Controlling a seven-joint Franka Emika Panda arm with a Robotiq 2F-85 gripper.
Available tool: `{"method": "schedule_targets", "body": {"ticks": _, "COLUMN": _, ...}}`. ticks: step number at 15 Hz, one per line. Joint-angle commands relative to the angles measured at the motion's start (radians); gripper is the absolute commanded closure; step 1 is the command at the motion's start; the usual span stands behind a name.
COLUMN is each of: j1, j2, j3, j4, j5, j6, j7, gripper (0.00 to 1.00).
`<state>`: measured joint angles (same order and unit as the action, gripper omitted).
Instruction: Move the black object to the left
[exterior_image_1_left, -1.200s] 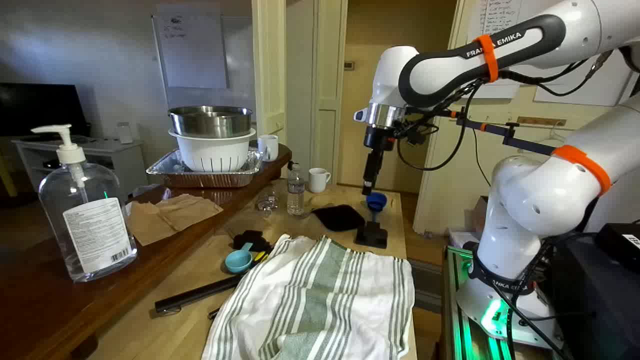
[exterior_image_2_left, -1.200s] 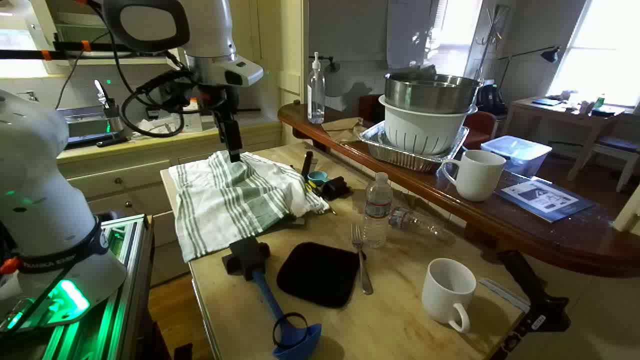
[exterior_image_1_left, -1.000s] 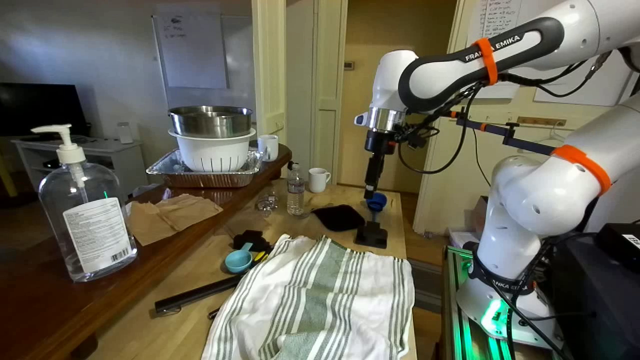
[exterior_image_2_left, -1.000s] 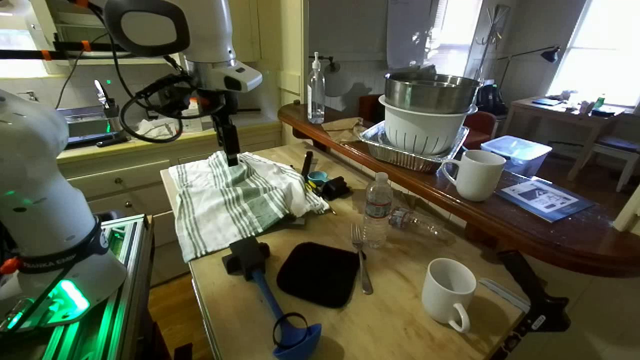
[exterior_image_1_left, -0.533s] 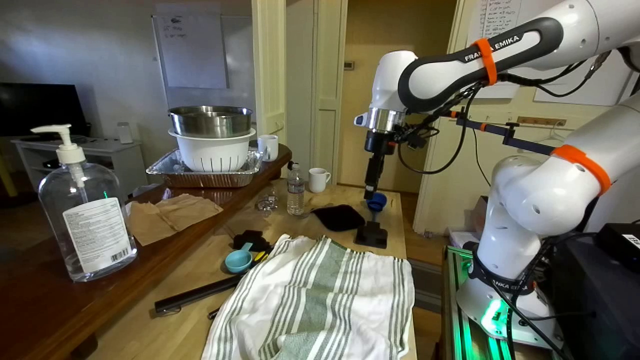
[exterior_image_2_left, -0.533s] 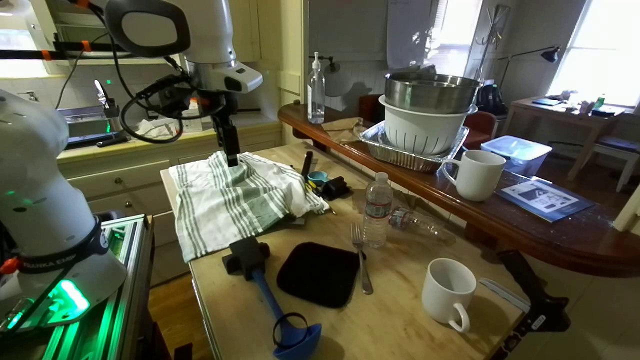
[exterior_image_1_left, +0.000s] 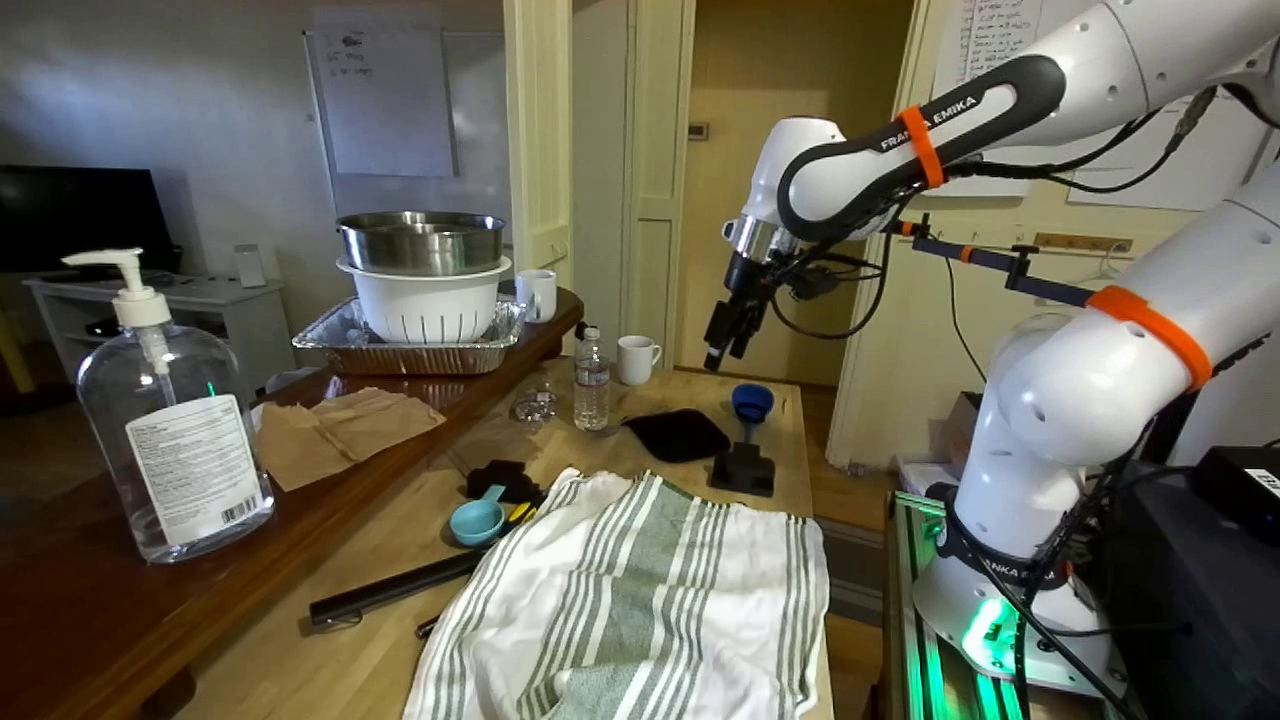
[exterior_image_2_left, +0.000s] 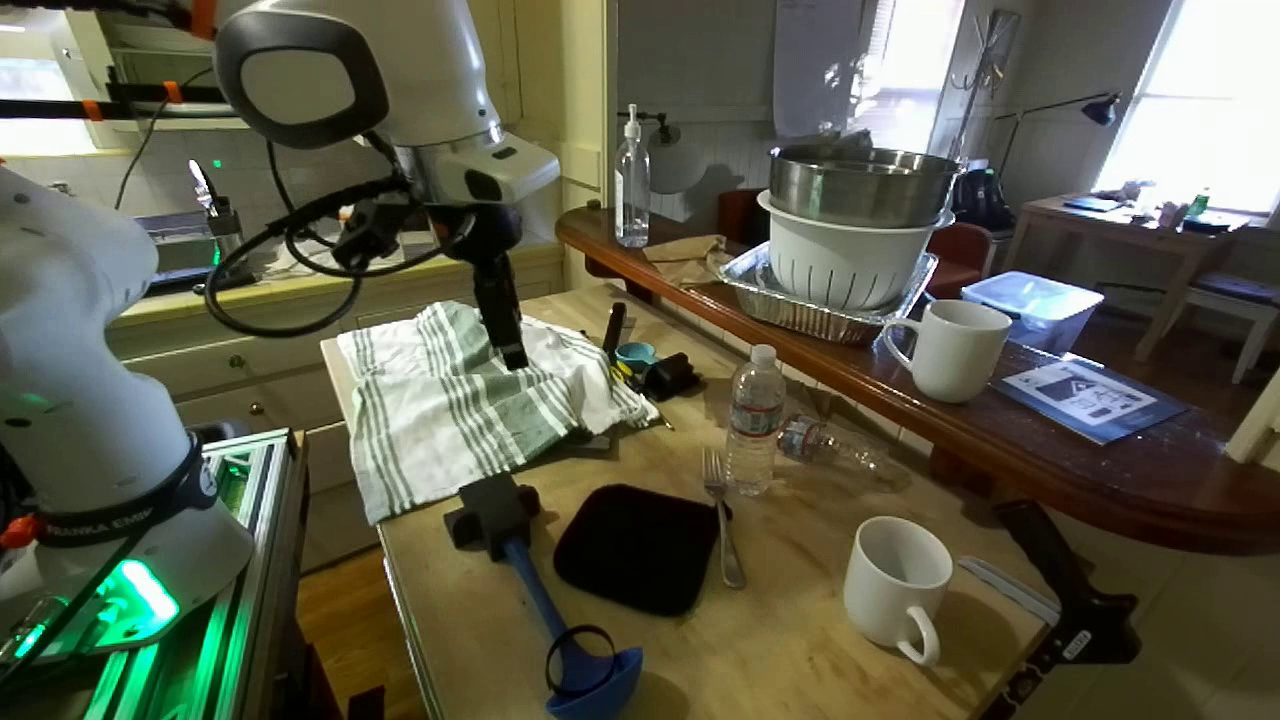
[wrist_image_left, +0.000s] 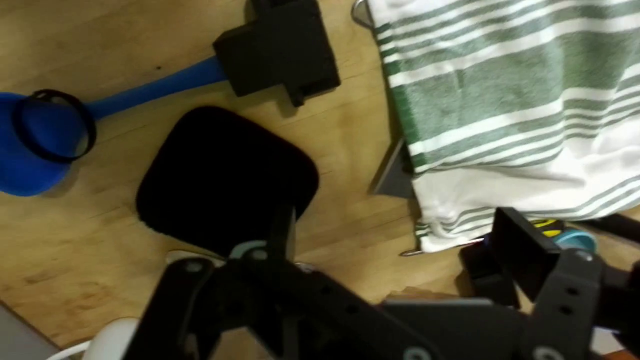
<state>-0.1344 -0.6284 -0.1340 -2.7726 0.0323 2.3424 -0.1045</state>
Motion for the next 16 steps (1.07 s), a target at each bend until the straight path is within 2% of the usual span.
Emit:
{"method": "schedule_targets", "body": {"ticks": 1, "j1": -0.074, "j2": 0.14, "j3": -0.022, "j4": 0.001, "j5": -0.068, "j6": 0.146, "j7": 0.021, "gripper": 0.0}}
{"method": "schedule_targets", "body": {"ticks": 4, "j1": -0.116, "j2": 0.265, "j3": -0.018, "j4": 0.0, "j5": -0.113, "j6": 0.281, "j7": 0.046, "gripper": 0.0}}
{"method": "schedule_targets", "body": {"ticks": 7, "j1": -0.111, "j2": 0.398, "j3": -0.046, "j4": -0.002, "j5": -0.087, "j6": 0.466, "j7": 0.031, "gripper": 0.0}}
{"method": "schedule_targets", "body": {"ticks": 8, "j1": -0.102, "j2": 0.309, "j3": -0.042, "j4": -0.002, "j5": -0.086, "j6": 0.37, "j7": 0.015, "gripper": 0.0}}
{"method": "schedule_targets", "body": {"ticks": 10, "j1": -0.103, "j2": 0.38, "j3": -0.049, "j4": 0.001, "j5": -0.086, "j6": 0.439, "j7": 0.015, "gripper": 0.0}}
{"method": "schedule_targets", "body": {"ticks": 12, "j1": -0.103, "j2": 0.404, "j3": -0.05, "j4": 0.006, "j5": -0.086, "j6": 0.45, "j7": 0.016, "gripper": 0.0}}
{"method": "schedule_targets", "body": {"ticks": 13, "j1": -0.098, "j2": 0.424, "j3": -0.057, "j4": 0.012, "j5": -0.069, "j6": 0.505, "j7": 0.016, "gripper": 0.0}}
{"method": "schedule_targets", "body": {"ticks": 14, "j1": -0.044, "j2": 0.453, "j3": -0.097, "j4": 0.018, "j5": 0.023, "j6": 0.565, "j7": -0.064, "gripper": 0.0}}
{"method": "schedule_targets", "body": {"ticks": 15, "j1": -0.041, "j2": 0.48, "j3": -0.105, "j4": 0.023, "j5": 0.033, "j6": 0.625, "j7": -0.072, "gripper": 0.0}}
{"method": "schedule_targets", "body": {"ticks": 16, "j1": -0.004, "j2": 0.511, "j3": -0.136, "j4": 0.028, "j5": 0.088, "j6": 0.69, "j7": -0.124, "gripper": 0.0}}
